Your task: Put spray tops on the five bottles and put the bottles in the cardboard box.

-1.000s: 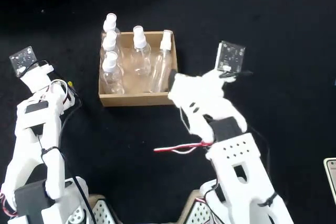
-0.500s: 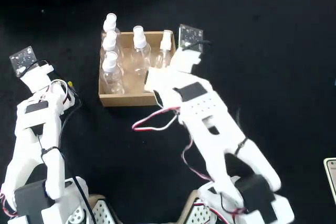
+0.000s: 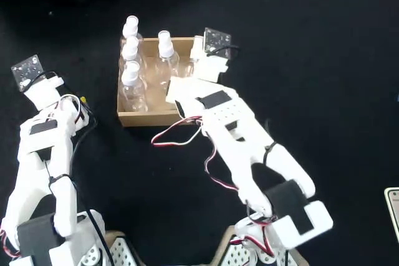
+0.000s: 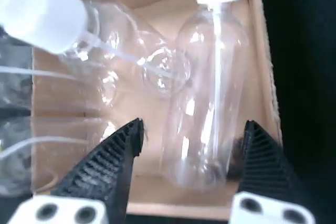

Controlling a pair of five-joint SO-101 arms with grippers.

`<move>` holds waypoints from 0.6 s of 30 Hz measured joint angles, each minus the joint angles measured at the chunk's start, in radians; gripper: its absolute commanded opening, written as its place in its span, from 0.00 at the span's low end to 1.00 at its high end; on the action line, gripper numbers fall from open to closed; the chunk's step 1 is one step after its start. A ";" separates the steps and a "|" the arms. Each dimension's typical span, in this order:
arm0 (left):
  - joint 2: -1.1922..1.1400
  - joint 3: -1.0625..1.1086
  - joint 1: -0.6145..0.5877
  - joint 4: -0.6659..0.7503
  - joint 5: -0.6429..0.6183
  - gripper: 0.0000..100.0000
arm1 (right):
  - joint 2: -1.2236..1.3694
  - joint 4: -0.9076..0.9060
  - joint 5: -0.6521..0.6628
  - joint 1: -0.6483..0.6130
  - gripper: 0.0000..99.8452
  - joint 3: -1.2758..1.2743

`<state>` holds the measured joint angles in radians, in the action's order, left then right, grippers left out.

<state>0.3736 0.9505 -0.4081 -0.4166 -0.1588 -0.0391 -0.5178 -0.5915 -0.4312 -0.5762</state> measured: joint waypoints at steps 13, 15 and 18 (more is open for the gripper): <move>0.000 0.000 0.000 0.000 0.000 0.18 | 0.133 0.123 0.000 0.000 0.25 0.009; 0.000 0.000 0.000 0.000 0.000 0.18 | 0.155 0.123 0.000 0.000 0.25 0.023; 0.000 0.000 0.000 0.000 0.000 0.18 | 0.201 0.123 0.000 0.000 0.25 0.052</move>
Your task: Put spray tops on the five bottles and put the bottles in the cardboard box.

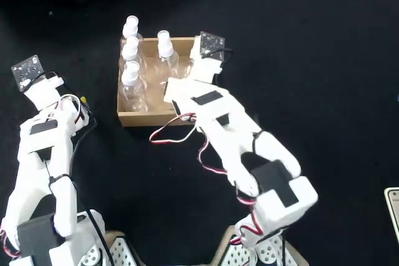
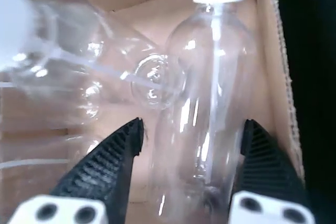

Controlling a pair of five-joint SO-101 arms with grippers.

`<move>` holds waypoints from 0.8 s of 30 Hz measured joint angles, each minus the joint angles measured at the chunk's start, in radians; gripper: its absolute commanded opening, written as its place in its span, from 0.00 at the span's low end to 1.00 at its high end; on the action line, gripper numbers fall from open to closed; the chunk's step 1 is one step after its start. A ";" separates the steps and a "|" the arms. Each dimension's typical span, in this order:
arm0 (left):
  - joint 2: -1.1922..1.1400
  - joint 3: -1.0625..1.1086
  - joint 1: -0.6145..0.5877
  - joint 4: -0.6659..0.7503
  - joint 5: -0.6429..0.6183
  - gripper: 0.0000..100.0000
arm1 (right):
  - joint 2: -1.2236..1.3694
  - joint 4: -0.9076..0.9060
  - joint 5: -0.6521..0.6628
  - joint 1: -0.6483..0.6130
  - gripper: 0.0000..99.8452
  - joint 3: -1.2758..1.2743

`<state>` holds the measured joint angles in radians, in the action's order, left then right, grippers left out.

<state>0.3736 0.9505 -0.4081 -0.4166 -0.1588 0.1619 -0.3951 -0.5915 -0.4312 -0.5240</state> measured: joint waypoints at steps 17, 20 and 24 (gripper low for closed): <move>0.000 0.000 0.000 0.000 0.000 0.18 | 0.023 -0.012 0.000 0.017 0.14 0.026; 0.000 0.000 0.000 0.000 0.000 0.18 | 0.023 -0.012 0.000 0.015 0.14 0.026; 0.000 0.000 0.000 0.000 0.000 0.18 | 0.015 -0.058 0.000 0.038 0.14 0.026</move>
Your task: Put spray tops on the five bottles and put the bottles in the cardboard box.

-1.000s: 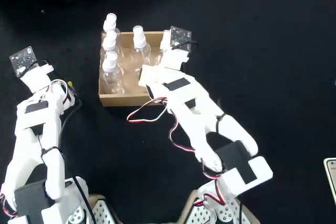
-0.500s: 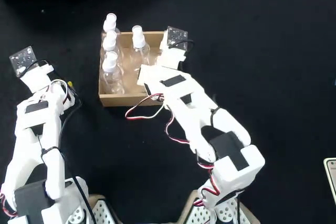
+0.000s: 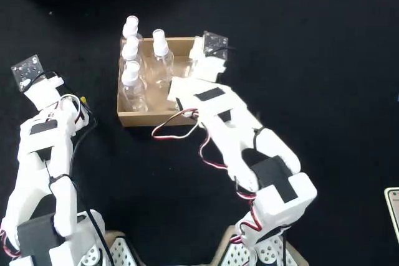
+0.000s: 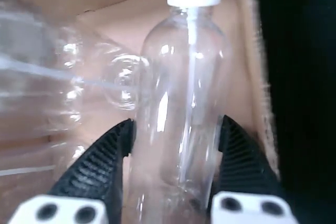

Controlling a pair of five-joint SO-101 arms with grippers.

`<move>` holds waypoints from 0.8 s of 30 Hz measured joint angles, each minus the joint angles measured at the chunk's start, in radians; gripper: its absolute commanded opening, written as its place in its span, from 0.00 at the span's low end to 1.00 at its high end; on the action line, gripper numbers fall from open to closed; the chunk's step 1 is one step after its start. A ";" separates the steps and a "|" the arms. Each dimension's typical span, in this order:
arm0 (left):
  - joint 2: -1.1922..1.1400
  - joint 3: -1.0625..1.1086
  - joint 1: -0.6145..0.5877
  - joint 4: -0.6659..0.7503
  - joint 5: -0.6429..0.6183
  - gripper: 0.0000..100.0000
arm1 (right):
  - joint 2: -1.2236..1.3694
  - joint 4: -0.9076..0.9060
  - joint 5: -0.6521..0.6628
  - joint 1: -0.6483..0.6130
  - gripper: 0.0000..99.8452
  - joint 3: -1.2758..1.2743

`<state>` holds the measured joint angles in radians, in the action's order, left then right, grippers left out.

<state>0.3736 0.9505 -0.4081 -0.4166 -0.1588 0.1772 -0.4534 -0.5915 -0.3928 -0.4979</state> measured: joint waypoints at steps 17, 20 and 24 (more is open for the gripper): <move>0.000 0.000 0.000 0.000 0.000 0.18 | -0.227 -0.157 0.123 0.052 0.14 0.000; 0.000 0.000 0.000 0.000 0.000 0.18 | -0.284 -0.157 0.143 0.069 0.14 -0.031; 0.000 0.000 0.000 0.000 0.000 0.18 | -0.379 -0.157 0.196 0.124 0.14 -0.101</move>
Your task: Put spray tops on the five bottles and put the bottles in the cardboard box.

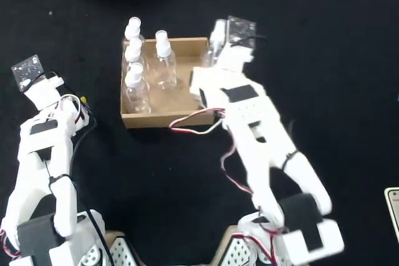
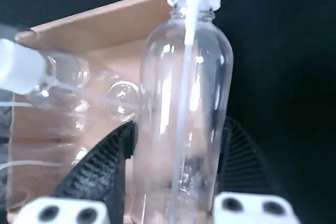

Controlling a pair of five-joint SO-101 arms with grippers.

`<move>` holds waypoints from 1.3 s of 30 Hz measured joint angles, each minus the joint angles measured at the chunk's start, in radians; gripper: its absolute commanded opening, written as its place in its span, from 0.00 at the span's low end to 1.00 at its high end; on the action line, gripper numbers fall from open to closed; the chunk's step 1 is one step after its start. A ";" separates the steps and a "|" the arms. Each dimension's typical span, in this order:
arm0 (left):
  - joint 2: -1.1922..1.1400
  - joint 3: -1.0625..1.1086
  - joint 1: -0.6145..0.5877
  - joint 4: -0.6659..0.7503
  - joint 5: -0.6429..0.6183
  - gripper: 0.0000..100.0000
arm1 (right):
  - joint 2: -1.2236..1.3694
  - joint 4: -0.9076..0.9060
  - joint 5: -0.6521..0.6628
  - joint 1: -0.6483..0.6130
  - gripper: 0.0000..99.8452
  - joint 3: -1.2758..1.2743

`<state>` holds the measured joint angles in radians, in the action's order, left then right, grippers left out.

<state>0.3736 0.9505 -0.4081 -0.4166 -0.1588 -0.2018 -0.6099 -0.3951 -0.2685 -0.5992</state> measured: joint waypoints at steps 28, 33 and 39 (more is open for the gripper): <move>0.000 0.000 0.000 0.000 0.000 0.18 | -0.285 1.056 0.388 0.690 0.14 -0.526; 0.000 0.000 0.000 0.000 0.000 0.18 | -0.044 1.373 0.390 0.752 0.15 -0.525; 0.000 0.000 0.000 0.000 0.000 0.18 | 0.245 1.717 0.525 0.825 0.14 -0.509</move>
<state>0.3736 0.9505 -0.4081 -0.4166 -0.1588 0.0437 1.1070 0.1297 0.5570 -1.1086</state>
